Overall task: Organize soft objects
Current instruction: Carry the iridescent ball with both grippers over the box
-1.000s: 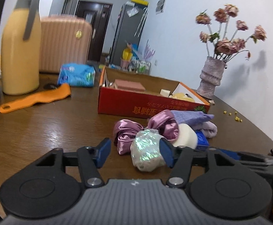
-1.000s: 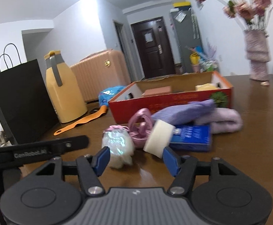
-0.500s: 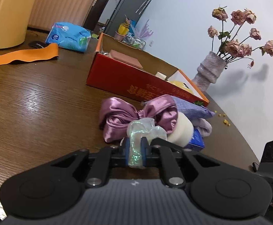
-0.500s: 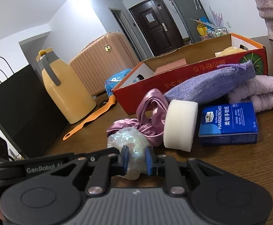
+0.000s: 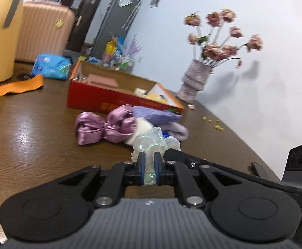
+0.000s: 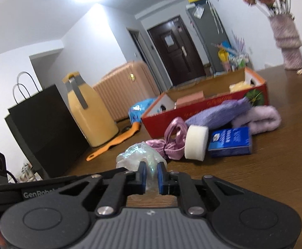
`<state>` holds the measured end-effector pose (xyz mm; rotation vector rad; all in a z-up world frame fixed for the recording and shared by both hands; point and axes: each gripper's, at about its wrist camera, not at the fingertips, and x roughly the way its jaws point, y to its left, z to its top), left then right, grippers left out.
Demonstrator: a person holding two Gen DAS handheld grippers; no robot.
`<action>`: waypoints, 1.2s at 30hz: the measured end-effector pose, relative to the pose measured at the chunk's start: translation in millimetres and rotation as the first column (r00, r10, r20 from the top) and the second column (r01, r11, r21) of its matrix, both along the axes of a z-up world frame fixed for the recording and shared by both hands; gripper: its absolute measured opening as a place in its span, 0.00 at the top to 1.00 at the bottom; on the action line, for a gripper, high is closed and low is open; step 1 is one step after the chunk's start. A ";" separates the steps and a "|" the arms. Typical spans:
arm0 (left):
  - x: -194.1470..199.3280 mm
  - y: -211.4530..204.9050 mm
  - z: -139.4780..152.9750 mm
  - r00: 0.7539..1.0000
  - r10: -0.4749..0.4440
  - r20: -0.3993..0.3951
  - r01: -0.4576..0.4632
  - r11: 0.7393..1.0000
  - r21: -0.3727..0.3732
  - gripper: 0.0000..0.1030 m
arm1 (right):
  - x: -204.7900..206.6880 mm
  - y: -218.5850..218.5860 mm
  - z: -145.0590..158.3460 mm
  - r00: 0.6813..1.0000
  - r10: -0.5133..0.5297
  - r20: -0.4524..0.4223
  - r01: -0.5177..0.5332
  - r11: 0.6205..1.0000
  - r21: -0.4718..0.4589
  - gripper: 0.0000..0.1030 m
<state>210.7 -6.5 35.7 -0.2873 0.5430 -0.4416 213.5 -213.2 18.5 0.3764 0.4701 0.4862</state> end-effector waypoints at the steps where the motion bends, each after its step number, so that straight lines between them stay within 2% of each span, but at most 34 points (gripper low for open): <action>1: -4.7 -3.7 3.5 1.000 -0.008 0.011 0.008 1.000 0.001 0.91 | -6.7 -4.5 3.0 1.000 -0.007 0.011 0.007 1.000 0.003 0.90; 7: -17.5 -19.1 13.1 0.999 -0.034 0.038 0.033 0.999 0.007 0.91 | -22.8 -20.9 11.0 0.999 -0.032 0.039 0.031 0.999 0.021 0.90; 11: -4.2 -21.3 23.7 0.997 -0.052 0.059 0.052 0.999 0.003 0.91 | -10.3 -28.1 17.1 0.999 -0.027 0.042 0.025 0.998 0.054 0.90; 15: 38.2 -14.9 47.8 0.993 -0.065 0.101 0.066 0.998 -0.008 0.91 | 33.2 -29.3 43.3 0.997 0.000 0.083 -0.004 0.999 0.049 0.90; 18: 86.5 -7.4 68.4 0.989 -0.070 0.129 0.073 0.997 -0.015 0.91 | 86.5 -25.1 67.6 0.995 0.030 0.092 -0.034 0.999 0.041 0.90; 20: 125.4 -0.5 78.7 0.992 -0.053 0.118 0.056 0.998 -0.023 0.91 | 131.5 -20.6 83.5 0.995 0.062 0.082 -0.066 0.997 0.040 0.90; 23: 189.0 12.3 83.9 0.996 -0.032 0.081 0.034 0.999 -0.030 0.91 | 202.3 -9.0 92.6 0.995 0.096 0.003 -0.096 0.994 0.043 0.90; 25: 232.4 20.2 75.8 1.000 -0.011 0.021 0.012 0.999 -0.030 0.91 | 250.2 4.3 89.2 0.993 0.102 -0.058 -0.101 0.995 0.024 0.90; 28: 293.2 26.0 54.7 0.998 0.035 -0.054 -0.032 0.999 0.039 0.91 | 320.3 28.1 69.0 0.976 0.121 -0.180 -0.124 0.992 -0.006 0.90; 31: 338.2 33.4 30.3 0.988 0.069 -0.136 -0.059 0.995 0.075 0.90 | 377.1 45.9 39.7 0.940 0.122 -0.317 -0.126 0.992 0.008 0.90; 33: 358.5 32.6 14.1 0.984 0.091 -0.152 -0.069 0.987 0.142 0.89 | 402.9 55.3 20.8 0.916 0.111 -0.386 -0.114 0.993 0.016 0.90; 35: 368.6 29.7 2.7 0.984 0.126 -0.123 -0.093 0.965 0.243 0.89 | 417.9 67.3 3.3 0.894 0.101 -0.437 -0.118 0.993 -0.012 0.90; 36: 371.1 29.4 -1.3 0.985 0.130 -0.115 -0.095 0.959 0.269 0.89 | 422.9 72.9 -4.2 0.884 0.091 -0.458 -0.115 0.993 -0.024 0.90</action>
